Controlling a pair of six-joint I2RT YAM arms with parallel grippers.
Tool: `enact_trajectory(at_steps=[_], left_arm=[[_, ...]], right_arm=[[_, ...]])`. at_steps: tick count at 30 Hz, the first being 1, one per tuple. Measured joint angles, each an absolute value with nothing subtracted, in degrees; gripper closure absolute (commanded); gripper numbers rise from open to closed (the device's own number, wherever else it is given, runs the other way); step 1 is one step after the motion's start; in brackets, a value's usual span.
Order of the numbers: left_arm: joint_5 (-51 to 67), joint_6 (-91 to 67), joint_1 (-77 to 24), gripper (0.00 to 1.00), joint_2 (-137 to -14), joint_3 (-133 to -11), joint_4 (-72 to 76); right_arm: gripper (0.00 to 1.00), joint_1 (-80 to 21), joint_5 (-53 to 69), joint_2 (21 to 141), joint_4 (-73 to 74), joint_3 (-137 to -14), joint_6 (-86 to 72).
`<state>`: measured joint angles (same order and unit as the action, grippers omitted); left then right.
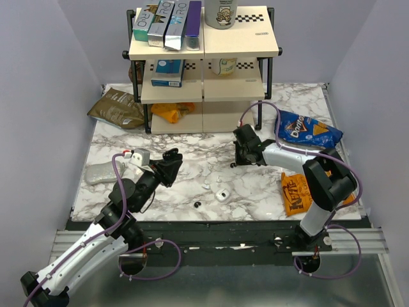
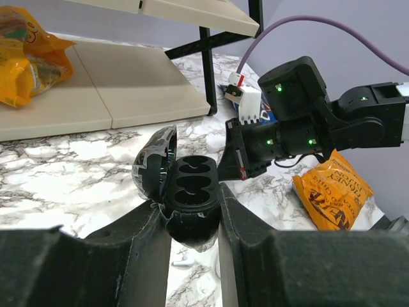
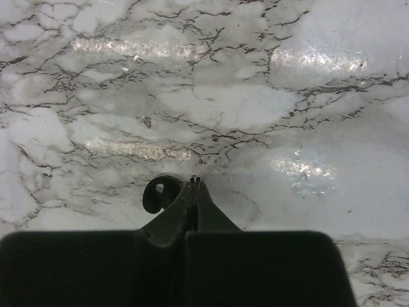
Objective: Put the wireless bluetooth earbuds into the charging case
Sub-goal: Pick up the earbud from the center of the board.
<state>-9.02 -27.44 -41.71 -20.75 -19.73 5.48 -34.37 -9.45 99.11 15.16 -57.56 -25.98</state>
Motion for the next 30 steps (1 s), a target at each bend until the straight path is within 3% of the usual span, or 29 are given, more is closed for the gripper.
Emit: enact_trajectory(at_steps=[30], left_arm=[[-8.99,-28.4,-41.74,1.0,-20.4,-18.17,6.13]], right_arm=[[0.99,-38.7,-3.31,97.47,10.68,-53.25,-27.22]])
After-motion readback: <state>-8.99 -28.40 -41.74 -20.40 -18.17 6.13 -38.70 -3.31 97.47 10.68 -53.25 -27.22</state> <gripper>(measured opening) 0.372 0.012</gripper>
